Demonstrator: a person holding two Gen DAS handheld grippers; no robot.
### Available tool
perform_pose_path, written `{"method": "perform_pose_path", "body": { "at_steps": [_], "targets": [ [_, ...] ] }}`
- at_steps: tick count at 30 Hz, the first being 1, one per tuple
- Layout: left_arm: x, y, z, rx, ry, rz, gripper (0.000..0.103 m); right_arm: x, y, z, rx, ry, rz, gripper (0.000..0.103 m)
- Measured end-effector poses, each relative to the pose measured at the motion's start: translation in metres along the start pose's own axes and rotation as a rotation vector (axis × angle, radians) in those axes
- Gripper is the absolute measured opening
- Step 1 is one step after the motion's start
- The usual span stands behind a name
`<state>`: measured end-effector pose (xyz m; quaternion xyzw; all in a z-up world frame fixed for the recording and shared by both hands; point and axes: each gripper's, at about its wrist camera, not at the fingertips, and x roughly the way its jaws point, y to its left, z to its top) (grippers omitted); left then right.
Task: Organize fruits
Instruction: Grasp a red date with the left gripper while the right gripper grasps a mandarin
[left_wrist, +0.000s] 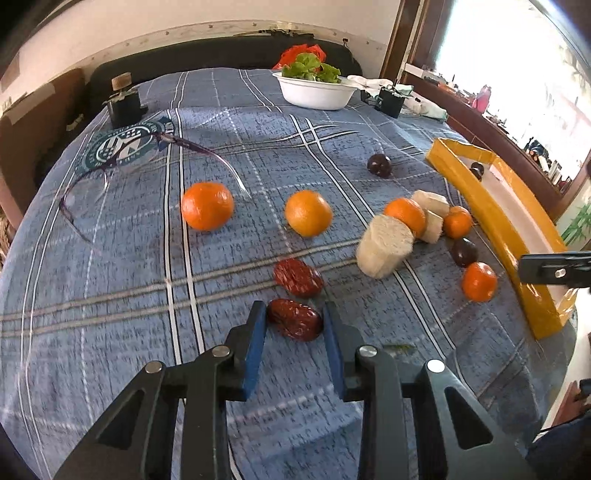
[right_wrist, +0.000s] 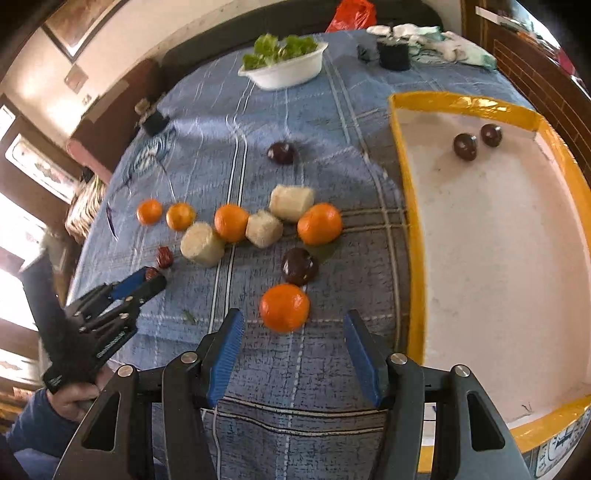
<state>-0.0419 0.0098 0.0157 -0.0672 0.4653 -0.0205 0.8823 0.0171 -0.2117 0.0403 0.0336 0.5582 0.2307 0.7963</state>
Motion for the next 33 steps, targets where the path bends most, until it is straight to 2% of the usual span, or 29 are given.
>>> {"method": "perform_pose_path", "body": {
  "at_steps": [10,12,13,14,20,27,33],
  "targets": [
    [-0.018,-0.012,-0.02,-0.006,0.005,-0.04,0.029,0.035,0.011,0.006,-0.043,0.051,-0.047,0.06],
    [-0.021,-0.014,-0.022,-0.002,0.0,-0.033,0.03,0.042,0.01,0.006,-0.041,0.069,-0.056,0.046],
    [-0.022,-0.015,-0.022,-0.001,-0.001,-0.029,0.03,0.044,0.011,0.006,-0.045,0.073,-0.059,0.045],
    [-0.023,-0.015,-0.022,-0.003,-0.001,-0.027,0.03,0.043,0.013,0.006,-0.061,0.065,-0.06,0.04],
    [-0.028,-0.02,-0.019,-0.017,-0.015,-0.021,0.03,0.037,0.02,0.005,-0.108,0.052,-0.038,0.039],
    [-0.03,-0.035,-0.01,-0.002,-0.029,-0.031,0.029,0.014,0.032,0.001,-0.186,-0.014,0.005,0.039],
    [-0.029,-0.049,-0.002,0.024,-0.035,-0.029,0.029,0.004,0.028,-0.003,-0.196,-0.039,0.01,0.039]
  ]
}}
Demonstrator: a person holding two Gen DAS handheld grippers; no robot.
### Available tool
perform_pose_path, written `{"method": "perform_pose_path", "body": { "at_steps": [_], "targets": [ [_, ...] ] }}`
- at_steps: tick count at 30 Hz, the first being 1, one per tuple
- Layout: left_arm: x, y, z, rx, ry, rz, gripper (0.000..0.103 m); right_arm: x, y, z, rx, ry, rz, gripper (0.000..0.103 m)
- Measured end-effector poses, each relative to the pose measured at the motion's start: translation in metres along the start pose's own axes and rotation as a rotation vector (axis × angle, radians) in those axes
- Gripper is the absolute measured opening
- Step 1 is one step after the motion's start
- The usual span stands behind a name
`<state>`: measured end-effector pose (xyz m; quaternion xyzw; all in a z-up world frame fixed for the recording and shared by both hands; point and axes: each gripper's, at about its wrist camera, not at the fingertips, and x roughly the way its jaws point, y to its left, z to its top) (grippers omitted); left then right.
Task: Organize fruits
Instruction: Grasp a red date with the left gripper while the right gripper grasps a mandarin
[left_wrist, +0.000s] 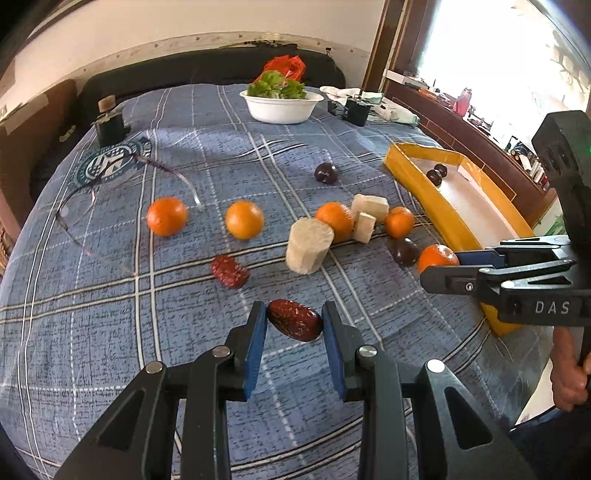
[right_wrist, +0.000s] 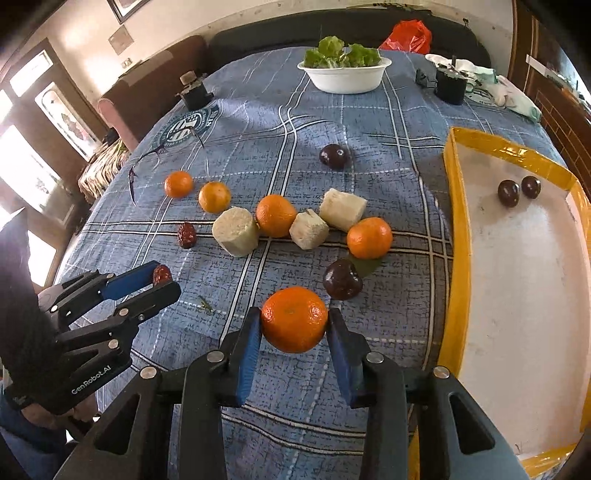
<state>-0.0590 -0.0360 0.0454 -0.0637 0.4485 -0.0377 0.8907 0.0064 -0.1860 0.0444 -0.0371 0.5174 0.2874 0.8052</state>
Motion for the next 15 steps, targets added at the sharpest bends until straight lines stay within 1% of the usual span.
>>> {"method": "perform_pose_path", "body": {
  "at_steps": [15],
  "targets": [
    [0.003,-0.036,0.028,0.104,-0.029,0.018,0.029,-0.022,-0.022,-0.005,0.062,-0.043,-0.009,0.039]
  ]
}}
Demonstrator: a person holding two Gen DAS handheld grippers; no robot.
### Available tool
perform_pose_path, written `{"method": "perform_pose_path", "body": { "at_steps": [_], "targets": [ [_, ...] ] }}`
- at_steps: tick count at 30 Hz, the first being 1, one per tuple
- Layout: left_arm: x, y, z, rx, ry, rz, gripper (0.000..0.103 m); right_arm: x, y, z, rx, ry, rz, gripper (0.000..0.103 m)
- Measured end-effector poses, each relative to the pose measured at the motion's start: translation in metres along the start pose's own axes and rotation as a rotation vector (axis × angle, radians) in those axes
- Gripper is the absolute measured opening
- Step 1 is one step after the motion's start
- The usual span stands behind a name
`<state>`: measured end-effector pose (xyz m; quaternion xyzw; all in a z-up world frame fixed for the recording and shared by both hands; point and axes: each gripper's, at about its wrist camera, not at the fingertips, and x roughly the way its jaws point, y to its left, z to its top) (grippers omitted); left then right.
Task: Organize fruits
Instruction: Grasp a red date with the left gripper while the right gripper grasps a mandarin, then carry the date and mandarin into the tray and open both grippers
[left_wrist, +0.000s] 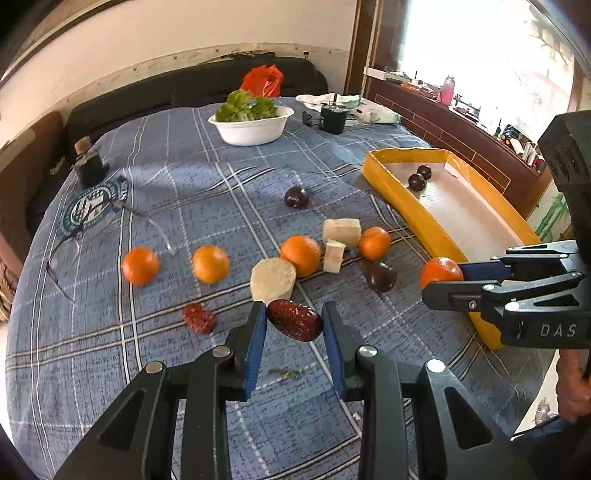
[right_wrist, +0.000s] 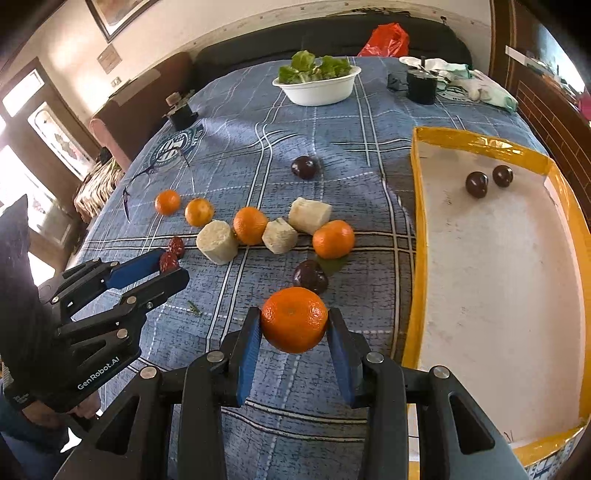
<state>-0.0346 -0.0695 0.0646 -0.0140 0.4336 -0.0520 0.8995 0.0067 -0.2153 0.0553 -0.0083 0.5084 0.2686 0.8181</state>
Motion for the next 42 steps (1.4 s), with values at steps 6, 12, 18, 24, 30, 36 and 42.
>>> {"method": "perform_pose_path", "body": {
  "at_steps": [6,12,18,24,30,36,42],
  "targets": [
    [0.001,-0.009,0.009,0.033,-0.009,-0.003,0.029,-0.007,-0.008,0.0,0.025,-0.019,-0.003,0.039],
    [0.003,-0.016,0.018,0.039,-0.017,-0.027,0.029,-0.019,-0.025,0.002,0.076,-0.042,-0.002,0.039],
    [0.005,-0.029,0.03,0.048,-0.026,-0.068,0.029,-0.039,-0.057,0.006,0.167,-0.082,0.002,0.039],
    [0.009,-0.055,0.049,0.083,-0.037,-0.118,0.029,-0.058,-0.098,0.008,0.266,-0.122,-0.009,0.039],
    [0.017,-0.091,0.07,0.121,-0.039,-0.182,0.029,-0.069,-0.138,0.006,0.342,-0.139,-0.021,0.039],
    [0.034,-0.126,0.084,0.151,-0.017,-0.232,0.029,-0.072,-0.166,0.001,0.379,-0.132,-0.023,0.039],
    [0.055,-0.155,0.093,0.192,0.009,-0.244,0.029,-0.068,-0.189,0.001,0.404,-0.122,-0.016,0.039]
  ]
}}
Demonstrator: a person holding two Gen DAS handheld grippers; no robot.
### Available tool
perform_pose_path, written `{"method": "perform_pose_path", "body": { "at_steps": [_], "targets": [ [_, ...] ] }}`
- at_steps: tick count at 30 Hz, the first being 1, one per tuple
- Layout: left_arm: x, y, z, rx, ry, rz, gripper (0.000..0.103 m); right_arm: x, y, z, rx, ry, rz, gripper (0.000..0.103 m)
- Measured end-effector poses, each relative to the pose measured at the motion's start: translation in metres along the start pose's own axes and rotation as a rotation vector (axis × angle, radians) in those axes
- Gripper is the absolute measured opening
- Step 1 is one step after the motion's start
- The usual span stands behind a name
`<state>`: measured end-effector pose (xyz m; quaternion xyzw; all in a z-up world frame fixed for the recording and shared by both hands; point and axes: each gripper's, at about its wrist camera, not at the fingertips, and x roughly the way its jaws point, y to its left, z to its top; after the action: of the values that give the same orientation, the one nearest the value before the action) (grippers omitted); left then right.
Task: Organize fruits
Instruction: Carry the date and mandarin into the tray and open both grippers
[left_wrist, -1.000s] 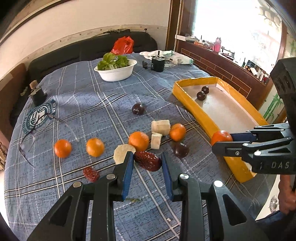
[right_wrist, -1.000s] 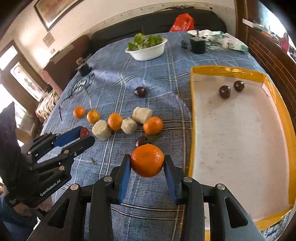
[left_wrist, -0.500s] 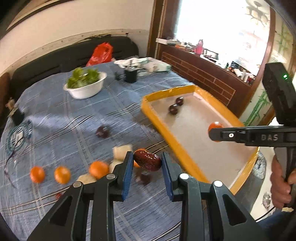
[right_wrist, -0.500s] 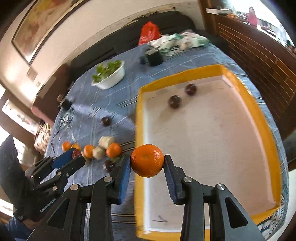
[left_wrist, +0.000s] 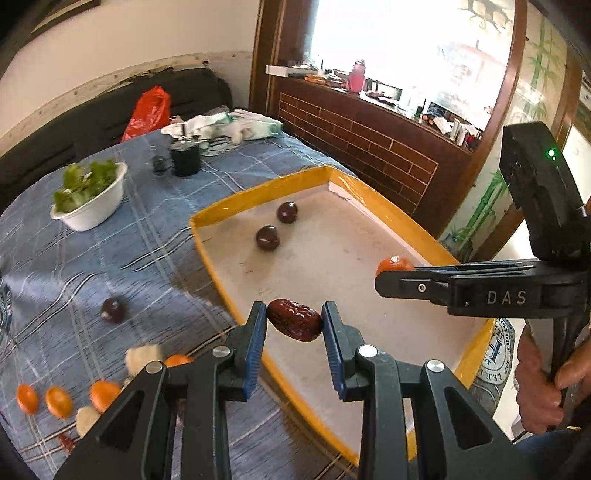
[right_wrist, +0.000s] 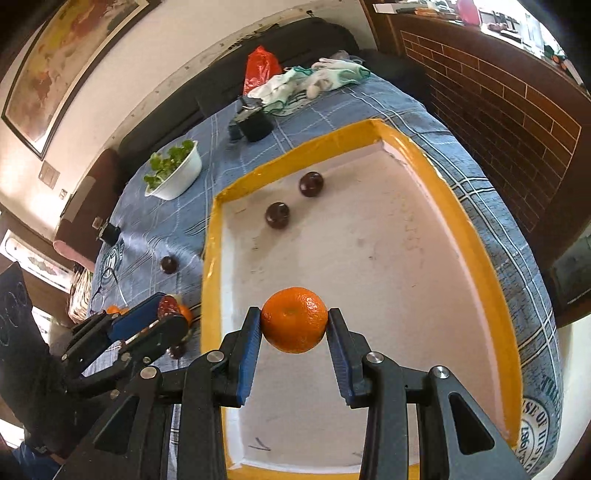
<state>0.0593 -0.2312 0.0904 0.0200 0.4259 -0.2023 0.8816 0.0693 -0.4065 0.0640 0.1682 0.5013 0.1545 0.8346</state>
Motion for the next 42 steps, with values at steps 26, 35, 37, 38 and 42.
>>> {"method": "perform_pose_path", "body": {
  "at_steps": [26,35,37,38,42],
  "targets": [
    [0.098,0.01,0.035,-0.076,0.127,0.079,0.029,0.095,-0.004,0.086,-0.103,0.081,-0.058,0.04],
    [0.105,0.01,0.031,-0.079,0.151,0.085,0.029,0.107,0.001,0.087,-0.126,0.098,-0.067,0.04],
    [0.106,0.01,0.031,-0.081,0.156,0.086,0.03,0.107,0.001,0.087,-0.129,0.097,-0.068,0.041],
    [0.106,0.01,0.031,-0.082,0.158,0.086,0.034,0.107,0.001,0.087,-0.126,0.096,-0.065,0.046],
    [0.104,0.01,0.03,-0.083,0.142,0.088,0.044,0.102,0.001,0.088,-0.123,0.078,-0.057,0.059]
  ]
}}
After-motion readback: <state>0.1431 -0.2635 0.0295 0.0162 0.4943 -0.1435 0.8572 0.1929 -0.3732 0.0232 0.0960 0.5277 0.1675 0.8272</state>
